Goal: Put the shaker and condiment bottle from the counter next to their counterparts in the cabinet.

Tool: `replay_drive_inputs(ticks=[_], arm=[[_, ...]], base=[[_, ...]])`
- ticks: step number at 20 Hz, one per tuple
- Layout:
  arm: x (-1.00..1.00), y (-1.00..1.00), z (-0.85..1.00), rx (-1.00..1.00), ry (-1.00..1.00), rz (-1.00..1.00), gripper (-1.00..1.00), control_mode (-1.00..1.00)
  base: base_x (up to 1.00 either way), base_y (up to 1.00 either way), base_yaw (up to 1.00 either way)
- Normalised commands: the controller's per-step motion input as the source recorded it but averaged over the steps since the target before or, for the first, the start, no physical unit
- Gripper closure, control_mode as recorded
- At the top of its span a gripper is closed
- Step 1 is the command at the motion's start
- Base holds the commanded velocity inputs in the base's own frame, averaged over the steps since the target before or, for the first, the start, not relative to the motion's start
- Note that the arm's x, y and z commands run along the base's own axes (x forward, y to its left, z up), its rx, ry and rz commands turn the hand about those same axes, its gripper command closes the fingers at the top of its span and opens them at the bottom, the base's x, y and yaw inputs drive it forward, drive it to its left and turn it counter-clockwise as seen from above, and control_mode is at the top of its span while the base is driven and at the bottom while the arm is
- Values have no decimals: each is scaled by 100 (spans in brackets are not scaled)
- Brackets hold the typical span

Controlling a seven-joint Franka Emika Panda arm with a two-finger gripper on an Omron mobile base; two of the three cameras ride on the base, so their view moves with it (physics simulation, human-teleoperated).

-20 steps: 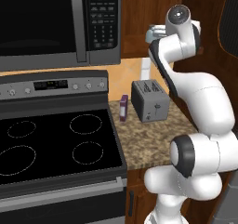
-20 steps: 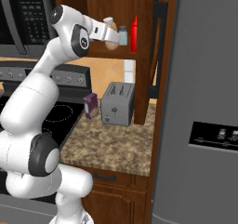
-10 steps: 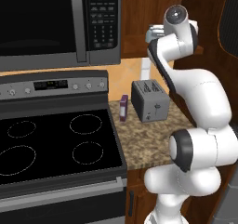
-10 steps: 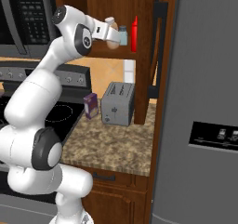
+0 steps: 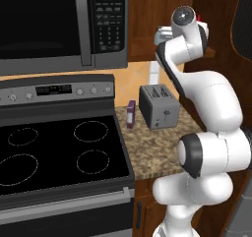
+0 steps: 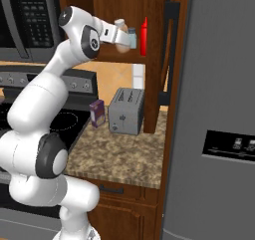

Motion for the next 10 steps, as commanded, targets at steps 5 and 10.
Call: replay_drive_inputs(ticks=[5, 10], arm=[[16, -4, -2, 0, 0, -4, 100, -100], [20, -10, -4, 0, 0, 0, 100, -100]], base=[[0, 0, 0], [0, 0, 0]])
